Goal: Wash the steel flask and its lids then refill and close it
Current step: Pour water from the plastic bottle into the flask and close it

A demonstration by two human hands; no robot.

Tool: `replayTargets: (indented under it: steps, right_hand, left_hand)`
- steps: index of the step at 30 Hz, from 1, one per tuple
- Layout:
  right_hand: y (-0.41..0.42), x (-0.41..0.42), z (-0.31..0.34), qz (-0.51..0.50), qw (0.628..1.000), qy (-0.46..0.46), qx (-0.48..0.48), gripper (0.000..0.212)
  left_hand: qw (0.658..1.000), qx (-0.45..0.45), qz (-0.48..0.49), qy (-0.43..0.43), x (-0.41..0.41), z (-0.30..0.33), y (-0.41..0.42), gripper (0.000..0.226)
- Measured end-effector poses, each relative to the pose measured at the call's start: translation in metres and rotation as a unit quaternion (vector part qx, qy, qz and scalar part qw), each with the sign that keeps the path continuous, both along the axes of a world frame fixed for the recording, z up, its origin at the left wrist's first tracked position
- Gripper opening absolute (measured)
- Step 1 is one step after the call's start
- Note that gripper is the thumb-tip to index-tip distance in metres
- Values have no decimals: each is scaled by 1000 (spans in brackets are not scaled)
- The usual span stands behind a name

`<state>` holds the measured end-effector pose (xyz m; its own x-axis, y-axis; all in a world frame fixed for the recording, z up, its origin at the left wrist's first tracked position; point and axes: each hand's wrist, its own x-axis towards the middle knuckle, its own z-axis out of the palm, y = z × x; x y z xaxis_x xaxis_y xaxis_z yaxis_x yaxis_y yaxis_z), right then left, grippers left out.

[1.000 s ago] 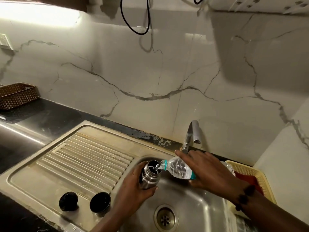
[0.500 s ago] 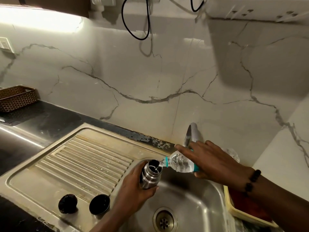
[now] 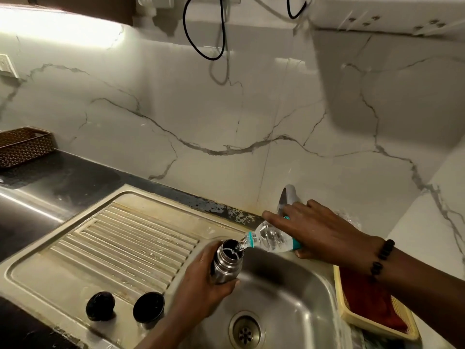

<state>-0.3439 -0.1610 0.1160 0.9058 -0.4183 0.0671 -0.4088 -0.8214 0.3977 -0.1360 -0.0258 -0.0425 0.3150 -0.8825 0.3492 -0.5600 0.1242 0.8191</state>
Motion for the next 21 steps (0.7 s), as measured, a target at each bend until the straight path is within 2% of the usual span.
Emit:
replayTargets:
  steps: [10,21]
  right_hand:
    - [-2,2,-3,-4,1000,20,2,98]
    - [1,5,1,16,998,42,-43,94]
  left_hand:
    - [1000,-13,-8,-14,-3,3,-1,82]
    - [1000,3,-14,-7,-6,2,-5,84]
